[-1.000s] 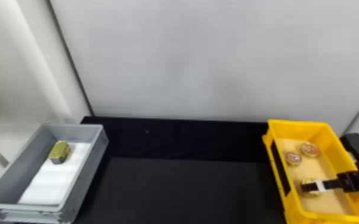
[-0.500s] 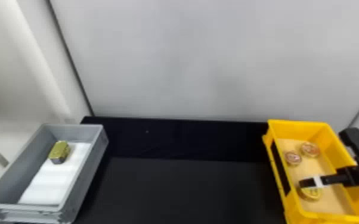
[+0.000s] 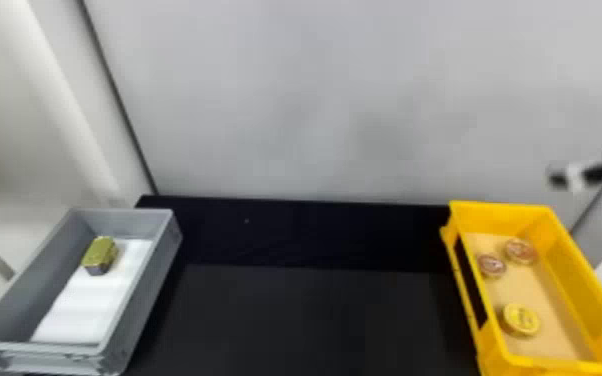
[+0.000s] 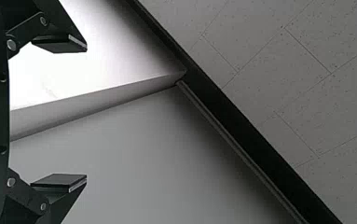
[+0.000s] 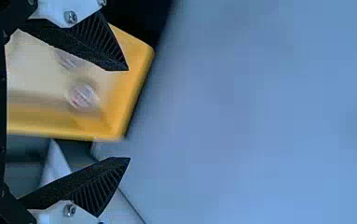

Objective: Pick up the round yellow can and place it in the yellow rectangular box

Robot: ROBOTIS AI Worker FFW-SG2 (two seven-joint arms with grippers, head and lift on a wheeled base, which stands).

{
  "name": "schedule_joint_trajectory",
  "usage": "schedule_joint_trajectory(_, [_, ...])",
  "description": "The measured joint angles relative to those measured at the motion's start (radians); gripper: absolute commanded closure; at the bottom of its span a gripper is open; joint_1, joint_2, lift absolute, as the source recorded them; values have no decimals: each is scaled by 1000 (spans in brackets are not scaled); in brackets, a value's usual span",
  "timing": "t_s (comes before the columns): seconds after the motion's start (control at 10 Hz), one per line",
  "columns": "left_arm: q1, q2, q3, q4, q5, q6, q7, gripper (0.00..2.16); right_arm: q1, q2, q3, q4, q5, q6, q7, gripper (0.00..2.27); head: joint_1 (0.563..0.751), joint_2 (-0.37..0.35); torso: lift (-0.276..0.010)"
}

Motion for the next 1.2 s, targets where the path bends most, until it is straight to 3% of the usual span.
schedule_joint_trajectory(0.2, [6, -6, 0, -1, -1, 9, 0, 269, -36, 1, 58, -309, 48, 25, -129, 111, 663, 54, -10])
schedule_joint_trajectory(0.3, [9, -7, 0, -1, -1, 12, 0, 269, -57, 1, 96, -400, 2, -9, -254, 113, 663, 54, -10])
schedule_joint_trajectory(0.5, [23, -5, 10, -6, -1, 20, 0, 269, -71, 1, 150, -489, -187, -200, -639, 113, 663, 54, -10])
schedule_joint_trajectory(0.7, [45, -3, 23, -14, -1, 25, 3, 269, -27, -7, 178, -495, -336, -573, -982, 110, 663, 54, -10])
schedule_joint_trajectory(0.9, [61, -1, 28, -15, 0, 26, 7, 269, -5, -20, 184, -481, -369, -873, -1094, 111, 663, 54, -10])
schedule_joint_trajectory(1.2, [82, 2, 21, -5, 1, 13, 14, 271, -45, -39, 212, -485, -362, -930, -1083, 111, 663, 54, -10])
